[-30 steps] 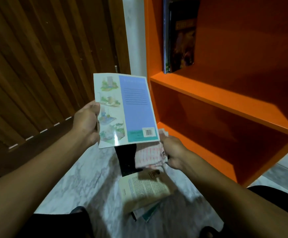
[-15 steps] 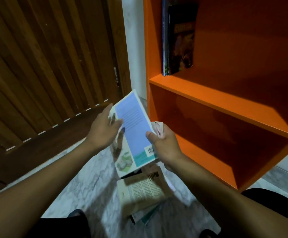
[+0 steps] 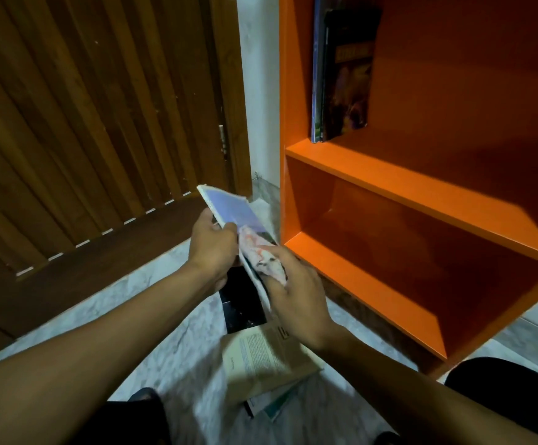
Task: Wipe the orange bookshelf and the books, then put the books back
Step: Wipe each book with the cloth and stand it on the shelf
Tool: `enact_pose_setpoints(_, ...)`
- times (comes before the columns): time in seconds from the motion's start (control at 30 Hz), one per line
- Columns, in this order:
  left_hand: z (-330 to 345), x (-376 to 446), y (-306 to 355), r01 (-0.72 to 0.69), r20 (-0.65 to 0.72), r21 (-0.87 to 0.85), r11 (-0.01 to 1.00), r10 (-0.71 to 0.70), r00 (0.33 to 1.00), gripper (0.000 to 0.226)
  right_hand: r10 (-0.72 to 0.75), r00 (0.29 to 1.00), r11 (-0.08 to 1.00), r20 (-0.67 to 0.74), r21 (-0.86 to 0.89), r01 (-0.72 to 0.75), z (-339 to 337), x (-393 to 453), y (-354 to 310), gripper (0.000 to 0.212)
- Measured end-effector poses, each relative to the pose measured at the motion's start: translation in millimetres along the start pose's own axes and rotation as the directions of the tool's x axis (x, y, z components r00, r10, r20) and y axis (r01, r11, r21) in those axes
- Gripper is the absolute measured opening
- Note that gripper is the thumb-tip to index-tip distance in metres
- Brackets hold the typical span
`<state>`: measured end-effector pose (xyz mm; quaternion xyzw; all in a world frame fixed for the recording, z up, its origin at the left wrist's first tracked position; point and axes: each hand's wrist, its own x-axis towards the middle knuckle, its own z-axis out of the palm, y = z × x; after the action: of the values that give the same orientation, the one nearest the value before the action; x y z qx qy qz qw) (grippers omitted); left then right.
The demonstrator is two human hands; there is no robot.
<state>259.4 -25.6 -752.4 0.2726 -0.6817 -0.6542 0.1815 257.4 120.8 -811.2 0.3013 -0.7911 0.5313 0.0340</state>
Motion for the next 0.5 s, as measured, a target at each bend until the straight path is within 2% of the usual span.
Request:
enact_pose_setpoints(0.1, -8, 4, 1, -0.110, -0.001, 0.085, 0.990, 0.110, 0.994, 0.034, 0.142, 0.983, 0.943, 0.119, 0.286, -0.171, 7, 2, 0, 0.029)
enact_pose_setpoints(0.13, -11, 6, 1, -0.152, 0.022, 0.125, 0.981, 0.150, 0.988, 0.033, 0.159, 0.981, 0.920, 0.114, 0.345, -0.189, 7, 5, 2, 0.026)
enact_pose_setpoints(0.17, -13, 7, 2, -0.189, 0.050, 0.162, 0.969, 0.183, 0.982, 0.033, 0.182, 0.980, 0.901, 0.076, 0.386, -0.198, 6, 8, 2, 0.025)
enact_pose_setpoints(0.23, -19, 9, 3, -0.235, 0.089, 0.218, 0.947, 0.220, 0.971, 0.030, 0.326, 0.944, 0.841, -0.044, 0.469, -0.268, -2, 18, 4, 0.026)
enact_pose_setpoints(0.3, -24, 11, 3, -0.283, 0.127, 0.258, 0.924, 0.258, 0.958, 0.029, 0.503, 0.853, 0.733, -0.139, 0.592, -0.336, -15, 30, 6, 0.025)
enact_pose_setpoints(0.37, -29, 11, 5, -0.315, 0.165, 0.284, 0.906, 0.277, 0.947, 0.029, 0.591, 0.772, 0.666, -0.237, 0.683, -0.300, -34, 44, 8, 0.023)
enact_pose_setpoints(0.43, -32, 10, 8, -0.327, 0.198, 0.288, 0.900, 0.279, 0.940, 0.030, 0.545, 0.748, 0.746, -0.379, 0.626, -0.226, -53, 54, 9, 0.019)
enact_pose_setpoints(0.5, -34, 9, 9, -0.326, 0.230, 0.275, 0.904, 0.268, 0.936, 0.029, 0.356, 0.783, 0.898, -0.510, 0.420, -0.134, -69, 60, 10, 0.020)
